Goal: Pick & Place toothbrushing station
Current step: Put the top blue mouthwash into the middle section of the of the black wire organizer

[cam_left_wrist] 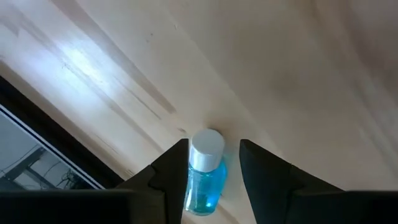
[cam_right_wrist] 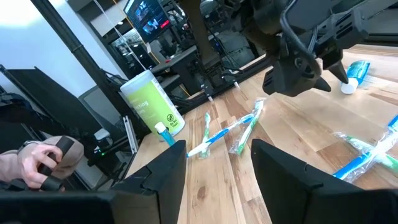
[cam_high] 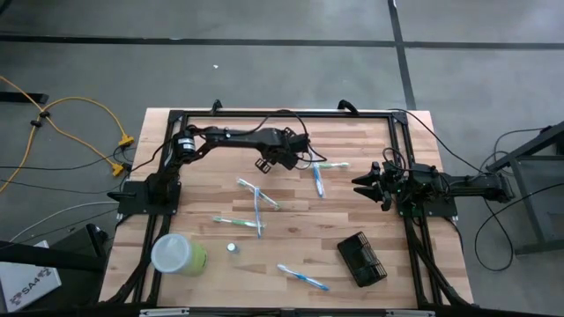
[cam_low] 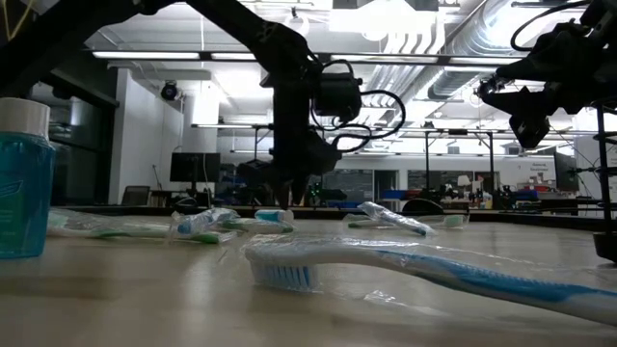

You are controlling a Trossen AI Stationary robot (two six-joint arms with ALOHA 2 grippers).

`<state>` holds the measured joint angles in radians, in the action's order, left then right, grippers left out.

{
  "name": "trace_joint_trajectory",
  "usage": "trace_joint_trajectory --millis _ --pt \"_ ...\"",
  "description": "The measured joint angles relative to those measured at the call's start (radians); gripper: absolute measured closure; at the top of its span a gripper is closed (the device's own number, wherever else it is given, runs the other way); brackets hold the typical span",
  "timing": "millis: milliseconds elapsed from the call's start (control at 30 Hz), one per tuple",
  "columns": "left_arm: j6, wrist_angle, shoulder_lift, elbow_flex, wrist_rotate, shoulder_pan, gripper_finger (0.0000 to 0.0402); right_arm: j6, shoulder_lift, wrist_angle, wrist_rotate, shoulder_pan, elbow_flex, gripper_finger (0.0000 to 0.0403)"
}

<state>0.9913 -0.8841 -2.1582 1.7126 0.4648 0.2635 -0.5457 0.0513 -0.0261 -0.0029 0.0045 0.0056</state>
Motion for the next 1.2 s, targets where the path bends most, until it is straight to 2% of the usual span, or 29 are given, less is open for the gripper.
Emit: trace_joint_trajectory --millis 200,333,833,1200 --pt "0.03 -0.002 0.0 0.0 -0.005 0.001 0.0213 0.0 0.0 0.0 0.0 0.0 0.0 0.0229" --pt "0.048 -0.002 0.0 0.0 0.0 -0.006 0.0196 0.0 0.0 0.0 0.0 0.0 0.0 0.0229" --pt "0.006 -0.035 -0.048 0.004 0.02 0.016 0.0194 0.0 0.0 0.0 0.0 0.0 0.0 0.0229" --pt "0.075 -0.032 -0.053 0.028 0.039 0.011 0.0194 0.0 0.0 0.0 0.001 0.0 0.0 0.0229"
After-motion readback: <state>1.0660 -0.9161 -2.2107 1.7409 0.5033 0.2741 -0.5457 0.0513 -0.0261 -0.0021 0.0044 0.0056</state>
